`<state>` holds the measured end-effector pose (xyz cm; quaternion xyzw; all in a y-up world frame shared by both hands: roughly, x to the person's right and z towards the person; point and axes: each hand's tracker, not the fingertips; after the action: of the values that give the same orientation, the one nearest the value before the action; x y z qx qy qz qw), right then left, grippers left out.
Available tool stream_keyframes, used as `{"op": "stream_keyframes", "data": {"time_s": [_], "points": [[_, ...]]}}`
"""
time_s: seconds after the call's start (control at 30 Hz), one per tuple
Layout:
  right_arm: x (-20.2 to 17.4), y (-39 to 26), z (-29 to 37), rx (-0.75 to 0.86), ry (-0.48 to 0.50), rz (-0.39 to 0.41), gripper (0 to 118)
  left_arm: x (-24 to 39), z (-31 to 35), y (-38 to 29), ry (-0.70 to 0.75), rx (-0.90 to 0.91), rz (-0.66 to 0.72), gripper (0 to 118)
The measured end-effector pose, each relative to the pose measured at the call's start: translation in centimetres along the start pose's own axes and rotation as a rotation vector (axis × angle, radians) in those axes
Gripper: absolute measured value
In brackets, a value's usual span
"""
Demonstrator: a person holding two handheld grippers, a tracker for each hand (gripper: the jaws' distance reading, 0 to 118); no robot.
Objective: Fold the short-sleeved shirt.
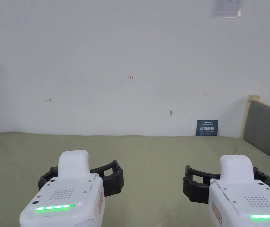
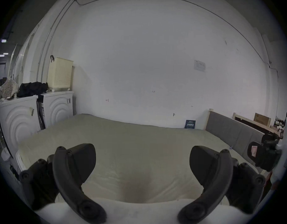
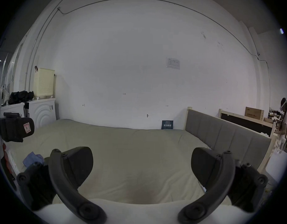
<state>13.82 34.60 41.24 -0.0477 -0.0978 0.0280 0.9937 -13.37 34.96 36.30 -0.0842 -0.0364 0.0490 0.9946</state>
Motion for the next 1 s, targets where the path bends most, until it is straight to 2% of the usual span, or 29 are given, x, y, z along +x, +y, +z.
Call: {"op": "stream_keyframes", "data": {"time_s": [0.17,0.23,0.33,0.4,0.43,0.5,0.67,0.77,1.0], "points": [[-0.1,0.2,-0.4,-0.015,0.013,-0.027,118,0.6,-0.3,-0.3,0.014,-0.032,-0.033,118],[-0.4,0.3,-0.8,-0.049,0.005,-0.008,118,0.7,-0.3,-0.5,0.004,-0.045,-0.034,118],[-0.5,0.5,-0.7,-0.042,0.053,0.003,118,0.9,-0.6,-0.6,0.017,-0.059,-0.038,118],[-0.4,0.9,-0.7,-0.034,0.08,-0.099,118,0.9,-0.6,-0.4,0.014,-0.067,-0.043,118],[-0.5,1.1,-0.7,-0.031,0.056,-0.125,118,0.9,-0.6,-0.4,0.012,-0.069,-0.051,118],[-0.5,1.6,-0.6,-0.032,0.029,-0.118,118,0.8,-0.6,-0.2,0.02,-0.07,-0.08,118],[0.9,1.9,-0.2,0.002,0.109,-0.201,118,0.2,-0.1,0.4,0.024,-0.047,-0.075,118],[1.0,1.9,-0.2,-0.016,0.094,-0.188,118,0.2,0.2,0.9,0.011,-0.033,-0.065,118],[0.1,1.7,0.0,-0.005,0.055,-0.077,118,0.8,0.6,1.3,0.006,-0.02,-0.072,118]]}}
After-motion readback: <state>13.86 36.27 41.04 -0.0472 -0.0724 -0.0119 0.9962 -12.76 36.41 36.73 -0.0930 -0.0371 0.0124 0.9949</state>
